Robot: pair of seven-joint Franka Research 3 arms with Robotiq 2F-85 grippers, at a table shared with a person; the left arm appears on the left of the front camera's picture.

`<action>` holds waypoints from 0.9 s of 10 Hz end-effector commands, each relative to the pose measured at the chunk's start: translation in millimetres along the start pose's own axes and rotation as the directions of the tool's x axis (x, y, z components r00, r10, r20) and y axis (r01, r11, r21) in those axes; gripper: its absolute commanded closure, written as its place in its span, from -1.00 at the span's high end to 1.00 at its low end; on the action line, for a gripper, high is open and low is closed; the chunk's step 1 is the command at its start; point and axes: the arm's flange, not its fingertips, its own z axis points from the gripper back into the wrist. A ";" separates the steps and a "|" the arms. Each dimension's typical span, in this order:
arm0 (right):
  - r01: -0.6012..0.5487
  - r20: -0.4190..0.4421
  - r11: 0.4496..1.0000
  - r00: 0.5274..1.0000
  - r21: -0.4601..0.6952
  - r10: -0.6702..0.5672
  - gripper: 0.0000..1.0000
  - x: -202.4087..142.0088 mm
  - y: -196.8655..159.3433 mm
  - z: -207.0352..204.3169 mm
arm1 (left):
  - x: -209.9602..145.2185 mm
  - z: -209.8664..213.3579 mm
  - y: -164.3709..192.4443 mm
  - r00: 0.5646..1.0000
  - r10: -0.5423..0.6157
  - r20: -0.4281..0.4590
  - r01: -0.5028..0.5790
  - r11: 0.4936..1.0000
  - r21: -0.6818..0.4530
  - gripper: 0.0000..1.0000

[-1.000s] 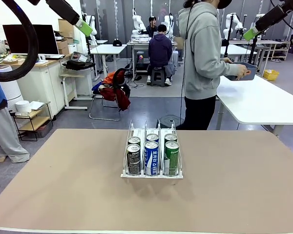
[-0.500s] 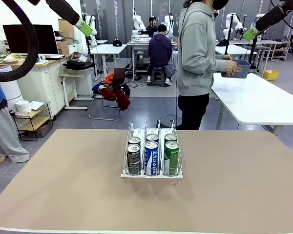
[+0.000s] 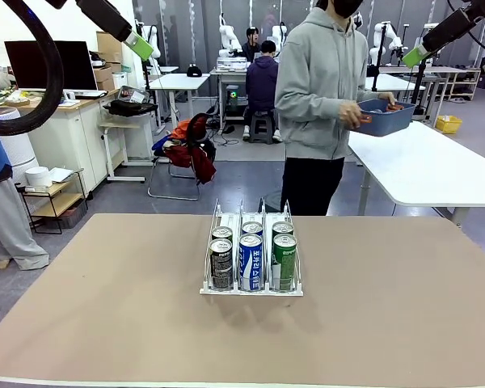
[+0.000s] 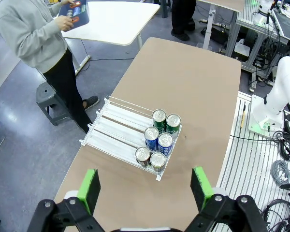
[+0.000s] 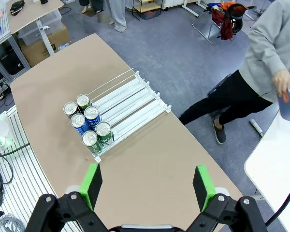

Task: Fill the beverage cans into the dispenser.
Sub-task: Pick up the Pepsi coke handed by the human.

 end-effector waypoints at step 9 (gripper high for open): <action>-0.002 -0.001 1.000 1.000 0.003 0.002 1.00 0.0 1.1 0.4 | 0.5 -0.4 0.4 1.000 0.006 -0.001 -0.006 1.000 0.008 1.00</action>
